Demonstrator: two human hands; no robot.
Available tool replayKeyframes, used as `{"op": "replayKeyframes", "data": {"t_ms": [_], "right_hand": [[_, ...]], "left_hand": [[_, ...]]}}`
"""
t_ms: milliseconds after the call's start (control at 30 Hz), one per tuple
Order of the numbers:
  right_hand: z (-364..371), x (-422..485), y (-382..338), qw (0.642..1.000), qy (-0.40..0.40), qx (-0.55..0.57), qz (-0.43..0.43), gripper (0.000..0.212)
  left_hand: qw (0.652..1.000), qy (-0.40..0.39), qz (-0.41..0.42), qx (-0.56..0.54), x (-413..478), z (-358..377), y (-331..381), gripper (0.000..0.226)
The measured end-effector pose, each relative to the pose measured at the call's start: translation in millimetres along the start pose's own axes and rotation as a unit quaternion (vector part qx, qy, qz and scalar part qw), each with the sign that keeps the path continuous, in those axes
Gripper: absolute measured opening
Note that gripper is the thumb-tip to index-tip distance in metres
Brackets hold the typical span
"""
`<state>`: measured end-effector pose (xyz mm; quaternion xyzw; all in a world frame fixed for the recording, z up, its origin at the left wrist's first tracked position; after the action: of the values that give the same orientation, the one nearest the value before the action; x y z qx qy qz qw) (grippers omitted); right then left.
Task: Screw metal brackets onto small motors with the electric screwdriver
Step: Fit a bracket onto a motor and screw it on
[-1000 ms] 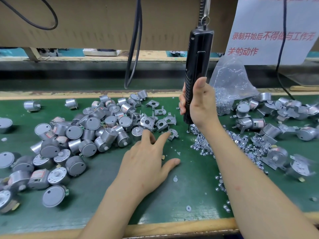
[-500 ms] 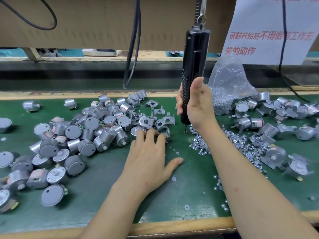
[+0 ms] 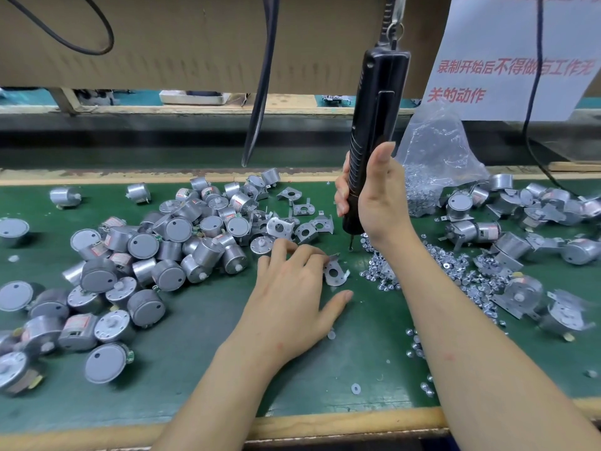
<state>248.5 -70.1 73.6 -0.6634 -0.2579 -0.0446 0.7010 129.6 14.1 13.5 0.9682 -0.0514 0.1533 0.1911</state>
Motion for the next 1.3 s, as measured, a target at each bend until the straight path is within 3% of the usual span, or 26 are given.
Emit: {"op": "replayKeyframes", "data": {"t_ms": [133, 233, 333, 467, 633, 833, 1300], "right_hand": [[6, -1, 2, 0.999, -0.013, 0.039, 0.014, 0.090], [9, -3, 3, 0.999, -0.022, 0.039, 0.020, 0.089], [9, -3, 4, 0.999, -0.024, 0.035, 0.019, 0.089], [7, -3, 3, 0.999, -0.016, 0.031, 0.017, 0.092], [6, -3, 0, 0.999, -0.010, 0.029, 0.011, 0.094], [7, -5, -6, 0.999, -0.015, 0.047, 0.014, 0.095], [32, -17, -24, 0.986, -0.087, 0.141, 0.006, 0.081]], "left_hand": [[0.991, 0.079, -0.024, -0.104, 0, -15, -5, 0.046], [0.967, 0.166, -0.079, -0.175, -3, -31, -18, 0.029], [0.949, 0.206, -0.146, -0.188, -7, -38, -31, 0.020], [0.942, 0.189, -0.209, -0.182, -9, -36, -40, 0.019], [0.946, 0.158, -0.225, -0.174, -8, -32, -42, 0.021], [0.960, 0.164, -0.178, -0.142, -8, -34, -35, 0.013], [0.980, 0.089, -0.105, -0.143, -5, -18, -24, 0.025]]}}
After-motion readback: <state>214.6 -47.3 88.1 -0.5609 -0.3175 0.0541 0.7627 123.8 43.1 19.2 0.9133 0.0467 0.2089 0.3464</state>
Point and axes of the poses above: each hand's wrist, its own x-axis towards the middle knuckle, its own z-axis out of the palm, y = z × x, the point moved 6 cm from there along x, towards the middle knuckle, and after that the axes turned 7 degrees about -x, right-handed, at the moved point
